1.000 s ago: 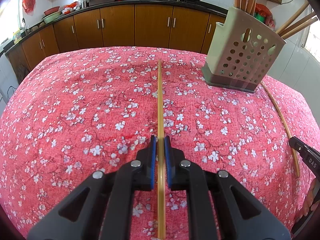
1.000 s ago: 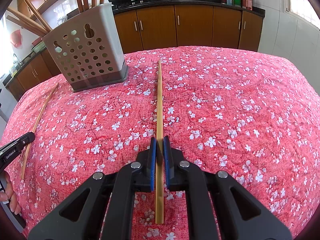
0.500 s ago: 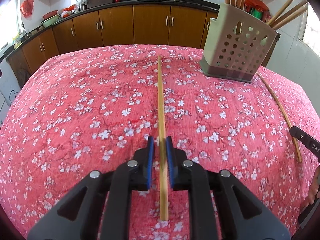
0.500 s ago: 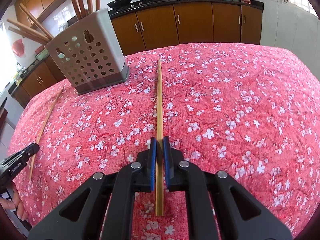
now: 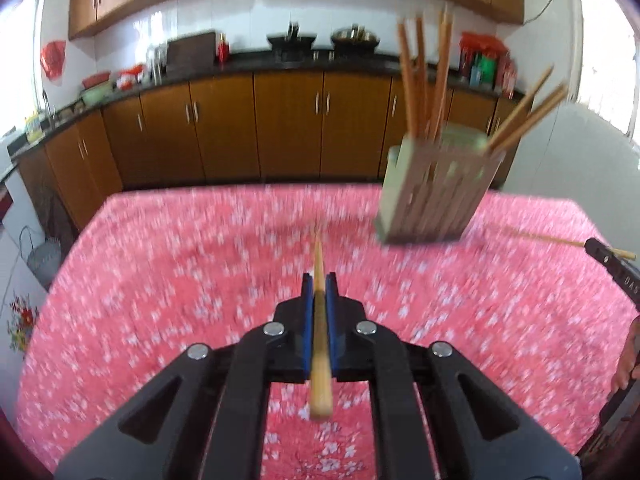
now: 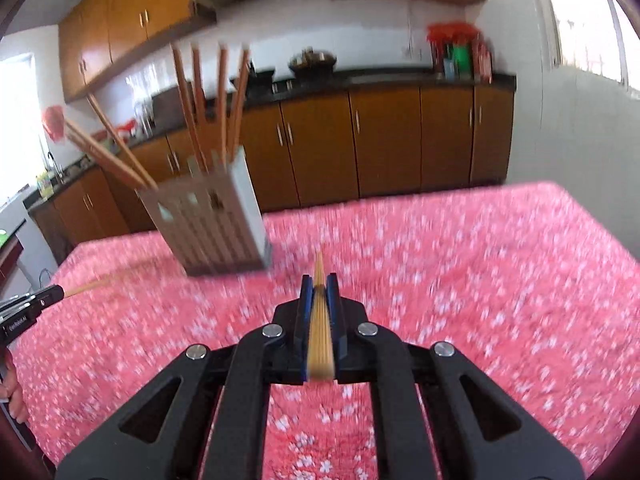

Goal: Organize utensils
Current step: 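Lift both chopsticks upright and lower them into the beige holder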

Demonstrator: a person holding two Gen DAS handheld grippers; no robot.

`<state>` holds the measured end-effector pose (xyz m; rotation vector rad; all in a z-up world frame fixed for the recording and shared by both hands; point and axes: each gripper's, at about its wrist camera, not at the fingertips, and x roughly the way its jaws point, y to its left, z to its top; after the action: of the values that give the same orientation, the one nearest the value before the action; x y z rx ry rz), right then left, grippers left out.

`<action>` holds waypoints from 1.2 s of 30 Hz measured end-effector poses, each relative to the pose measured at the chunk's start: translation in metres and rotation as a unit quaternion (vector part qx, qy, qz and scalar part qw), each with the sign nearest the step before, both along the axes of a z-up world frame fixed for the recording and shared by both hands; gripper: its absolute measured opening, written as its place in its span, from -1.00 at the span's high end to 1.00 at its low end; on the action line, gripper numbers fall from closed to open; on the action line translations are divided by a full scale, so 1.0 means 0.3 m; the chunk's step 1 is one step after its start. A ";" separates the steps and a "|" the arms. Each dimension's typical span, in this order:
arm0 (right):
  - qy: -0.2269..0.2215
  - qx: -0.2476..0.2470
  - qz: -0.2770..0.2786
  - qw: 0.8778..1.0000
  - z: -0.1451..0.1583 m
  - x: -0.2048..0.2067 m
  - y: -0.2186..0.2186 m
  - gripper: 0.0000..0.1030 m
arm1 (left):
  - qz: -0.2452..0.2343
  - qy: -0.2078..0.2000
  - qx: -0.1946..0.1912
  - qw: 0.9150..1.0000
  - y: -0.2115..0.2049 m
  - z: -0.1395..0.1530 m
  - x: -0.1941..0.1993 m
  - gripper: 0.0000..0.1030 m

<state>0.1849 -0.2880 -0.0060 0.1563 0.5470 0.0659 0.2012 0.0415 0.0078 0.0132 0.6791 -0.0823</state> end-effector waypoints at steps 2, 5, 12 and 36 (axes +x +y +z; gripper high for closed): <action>-0.016 0.004 0.000 1.000 0.037 -0.008 -0.005 0.85 | -0.004 -0.018 -0.008 1.000 0.005 0.054 0.005 0.84; -0.036 0.006 0.000 0.999 0.082 -0.016 -0.003 0.85 | -0.011 -0.036 -0.017 0.999 0.010 0.111 0.003 0.85; -0.063 0.008 0.007 0.998 0.150 -0.029 0.002 0.85 | -0.025 -0.052 -0.042 0.997 0.010 0.198 0.006 0.85; -0.236 0.034 0.073 0.968 0.603 0.081 0.138 0.85 | -0.045 -0.246 -0.084 0.965 -0.242 0.672 0.124 0.85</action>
<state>0.2091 -0.2465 0.1750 0.1603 0.0795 0.2582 0.2385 -0.0310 0.2095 -0.0969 0.1722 -0.2166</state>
